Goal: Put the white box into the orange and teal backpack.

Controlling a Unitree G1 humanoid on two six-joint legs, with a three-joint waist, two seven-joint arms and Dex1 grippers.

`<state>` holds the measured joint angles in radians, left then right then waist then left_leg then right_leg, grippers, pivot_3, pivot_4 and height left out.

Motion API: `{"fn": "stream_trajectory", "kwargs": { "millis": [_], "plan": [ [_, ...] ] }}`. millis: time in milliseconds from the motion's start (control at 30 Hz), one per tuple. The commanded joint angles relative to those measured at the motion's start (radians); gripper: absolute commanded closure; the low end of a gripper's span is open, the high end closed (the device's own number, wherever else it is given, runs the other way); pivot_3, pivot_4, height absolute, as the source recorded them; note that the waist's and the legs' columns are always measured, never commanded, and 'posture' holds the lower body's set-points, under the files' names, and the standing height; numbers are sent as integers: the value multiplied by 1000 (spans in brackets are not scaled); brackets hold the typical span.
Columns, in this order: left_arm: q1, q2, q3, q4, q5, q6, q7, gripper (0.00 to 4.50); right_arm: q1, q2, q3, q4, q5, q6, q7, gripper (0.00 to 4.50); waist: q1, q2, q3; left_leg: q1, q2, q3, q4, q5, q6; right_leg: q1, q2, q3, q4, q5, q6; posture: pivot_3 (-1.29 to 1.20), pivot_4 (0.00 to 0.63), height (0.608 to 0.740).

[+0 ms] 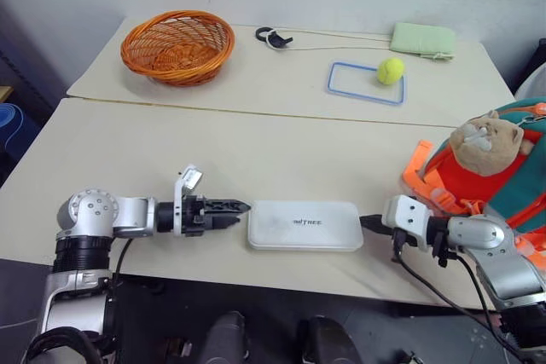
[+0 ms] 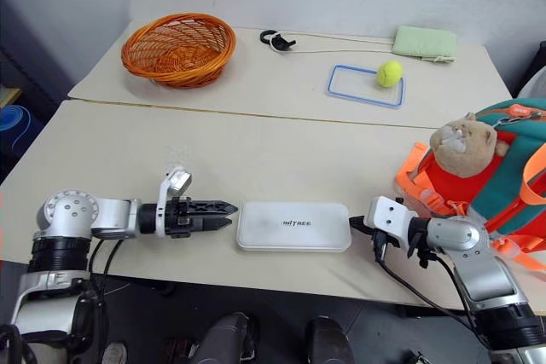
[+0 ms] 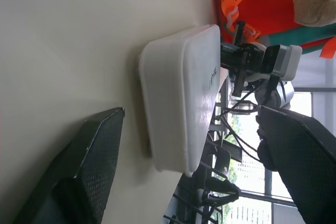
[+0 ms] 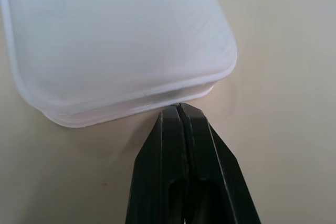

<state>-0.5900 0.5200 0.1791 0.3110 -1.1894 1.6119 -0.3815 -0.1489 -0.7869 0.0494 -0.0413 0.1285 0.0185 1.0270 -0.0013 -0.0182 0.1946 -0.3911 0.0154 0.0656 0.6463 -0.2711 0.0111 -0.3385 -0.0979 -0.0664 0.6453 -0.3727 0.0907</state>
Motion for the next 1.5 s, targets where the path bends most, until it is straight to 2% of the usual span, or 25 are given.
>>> {"fn": "stream_trajectory", "kwargs": {
  "millis": [33,267,300,333,500,533,633,700,767,900,1033,1133,1200,1233,1267,1333,1500],
  "plan": [
    [-22,-76,-16,46,-71,3,115,196,-9,22,33,-23,-12,-2,-2,4500,0,-1,0,0,0,0,0,0,0,0,0,0,0,0,0,0,150,740],
    [-20,-144,-1,81,-260,3,304,196,-20,60,44,-58,-2,35,-28,4500,-2,-1,0,1,1,0,0,1,-1,0,1,0,0,0,0,0,150,740],
    [-18,-154,4,80,-280,3,329,640,-16,65,45,-69,0,43,-29,4500,-2,-1,-1,0,1,0,1,1,-2,0,1,0,0,0,0,0,150,740],
    [-14,-161,5,76,-306,3,350,695,-7,66,43,-82,7,53,-28,4500,-2,-1,0,0,1,0,1,1,-1,0,1,0,0,0,0,0,150,740],
    [1,-145,-24,56,-440,3,414,2115,42,61,-13,-122,60,81,-27,4500,0,-1,0,0,0,0,0,1,-1,0,1,0,0,0,0,0,150,740],
    [1,-136,-24,45,-464,3,418,2387,59,68,-51,-146,108,113,-34,4500,0,-1,0,0,0,0,0,1,-1,0,1,0,-1,0,0,0,150,740],
    [12,-118,4,-43,-520,-36,400,3184,146,81,-186,-234,235,185,-66,3967,1,-1,0,-1,0,0,0,1,-1,-1,2,0,-1,0,0,0,150,740],
    [24,-103,8,-98,-537,-64,384,3272,199,66,-230,-274,268,212,-59,3352,4,-1,0,-3,0,0,0,1,-2,-2,2,0,-1,0,0,0,150,740],
    [48,-44,13,-231,-461,-73,276,3272,311,62,-346,-347,355,275,-62,2552,3,-1,0,-2,0,0,1,1,-1,-1,2,0,-2,0,0,0,150,740],
    [127,63,0,-446,-218,-279,-72,3272,545,107,-556,-478,451,359,-117,1602,6,0,0,-3,0,0,-4,1,-3,-2,3,0,-5,-1,-1,0,150,740],
    [220,126,-75,-527,100,-673,-445,3272,781,220,-670,-526,421,261,-127,313,12,1,-1,1,-1,4,-18,3,-8,0,3,2,-16,-1,-1,0,150,740],
    [248,89,-86,-524,235,-882,-547,3272,828,320,-748,-476,405,162,-183,313,15,1,-1,2,-1,6,-24,2,-12,-1,3,3,-19,-1,-1,0,150,740],
    [252,74,-78,-520,258,-920,-570,3272,835,357,-805,-429,440,126,-191,313,12,1,-1,2,-1,8,-24,2,-11,-2,3,5,-20,-1,-1,0,150,740],
    [254,75,-75,-522,271,-935,-586,3272,841,371,-848,-393,476,121,-191,151,12,1,-1,2,0,8,-24,2,-11,-2,3,6,-20,-1,-1,0,150,740],
    [257,81,-74,-525,282,-949,-607,3272,849,376,-882,-360,489,108,-185,2,13,1,-1,2,0,8,-24,2,-10,-2,3,6,-19,-1,-1,0,150,740],
    [264,105,-72,-524,298,-956,-640,3272,858,375,-930,-312,503,94,-187,2,13,1,-1,2,0,7,-25,2,-10,-3,3,6,-18,-1,-1,0,150,740],
    [273,135,-68,-490,341,-980,-683,3272,771,303,-958,-276,547,81,-184,2,-6,2,-1,3,1,7,-27,4,-4,-3,3,6,-18,-1,-1,0,150,740]
  ]
}}
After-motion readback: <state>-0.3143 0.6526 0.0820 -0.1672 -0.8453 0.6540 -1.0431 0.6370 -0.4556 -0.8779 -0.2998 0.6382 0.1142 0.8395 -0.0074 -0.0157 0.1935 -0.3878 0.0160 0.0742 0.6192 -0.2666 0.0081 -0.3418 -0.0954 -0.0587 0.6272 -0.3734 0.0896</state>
